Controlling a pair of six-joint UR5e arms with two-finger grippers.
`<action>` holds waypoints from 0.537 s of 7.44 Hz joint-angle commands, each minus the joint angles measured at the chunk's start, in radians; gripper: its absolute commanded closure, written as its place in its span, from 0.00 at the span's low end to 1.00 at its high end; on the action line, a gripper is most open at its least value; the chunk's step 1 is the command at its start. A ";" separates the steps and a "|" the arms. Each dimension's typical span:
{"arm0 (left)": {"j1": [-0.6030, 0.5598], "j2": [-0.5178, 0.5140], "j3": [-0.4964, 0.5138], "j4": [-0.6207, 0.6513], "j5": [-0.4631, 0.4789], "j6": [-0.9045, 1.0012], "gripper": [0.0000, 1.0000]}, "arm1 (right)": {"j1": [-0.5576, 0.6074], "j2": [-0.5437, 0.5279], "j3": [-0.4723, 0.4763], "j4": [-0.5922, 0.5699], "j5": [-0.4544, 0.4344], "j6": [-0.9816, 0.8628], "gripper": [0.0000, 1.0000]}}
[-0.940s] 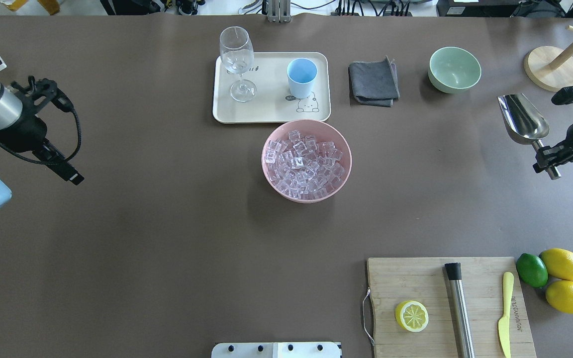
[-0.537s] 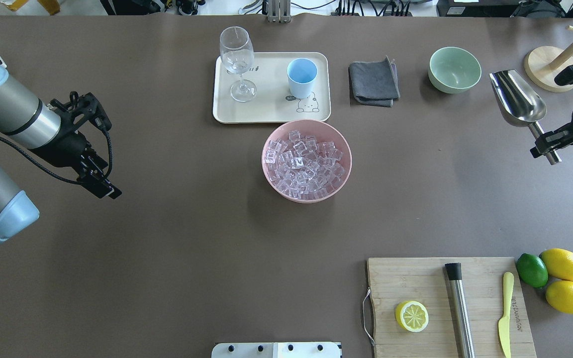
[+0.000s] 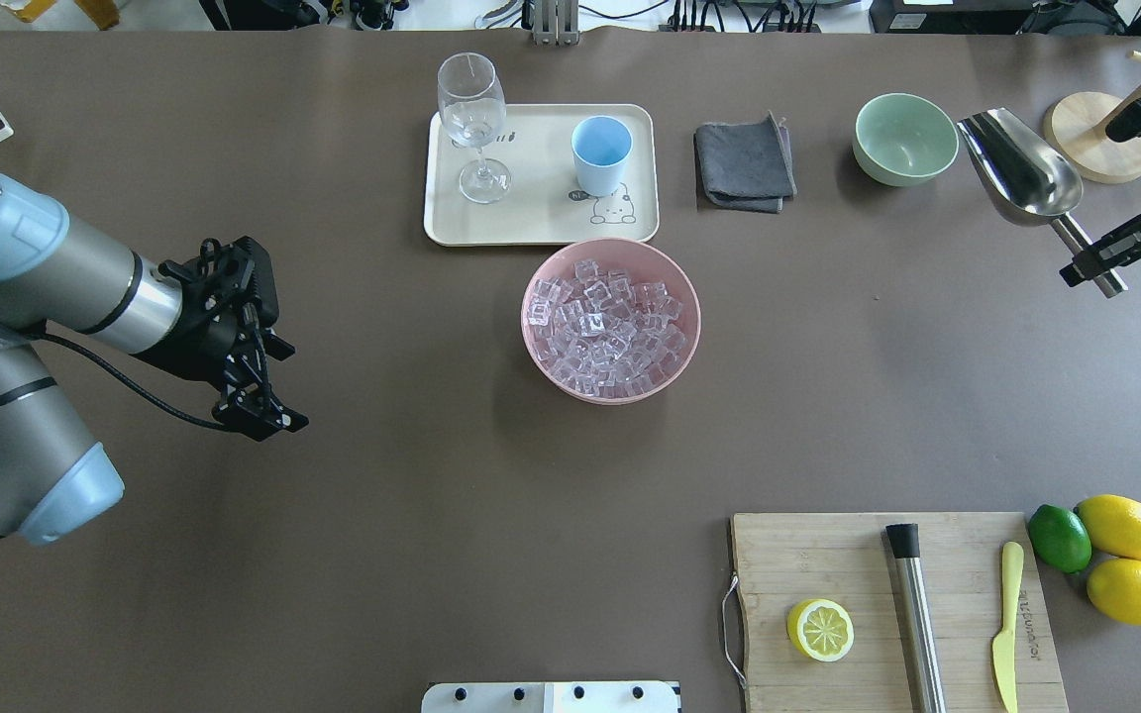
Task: Put ice in cup with scoop
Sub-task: 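Lift the scoop toward the pink ice bowl while the left gripper reaches the bowl rim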
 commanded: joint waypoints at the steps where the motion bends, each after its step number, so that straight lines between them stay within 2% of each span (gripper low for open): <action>1: 0.037 -0.137 0.203 -0.251 0.076 0.005 0.01 | -0.048 0.104 0.071 -0.230 -0.059 -0.233 1.00; 2: 0.040 -0.188 0.320 -0.361 0.111 0.051 0.01 | -0.117 0.148 0.169 -0.424 -0.172 -0.326 1.00; 3: 0.037 -0.227 0.401 -0.449 0.116 0.059 0.01 | -0.178 0.197 0.227 -0.584 -0.248 -0.394 1.00; 4: 0.035 -0.257 0.455 -0.529 0.116 0.059 0.01 | -0.197 0.219 0.237 -0.646 -0.282 -0.465 1.00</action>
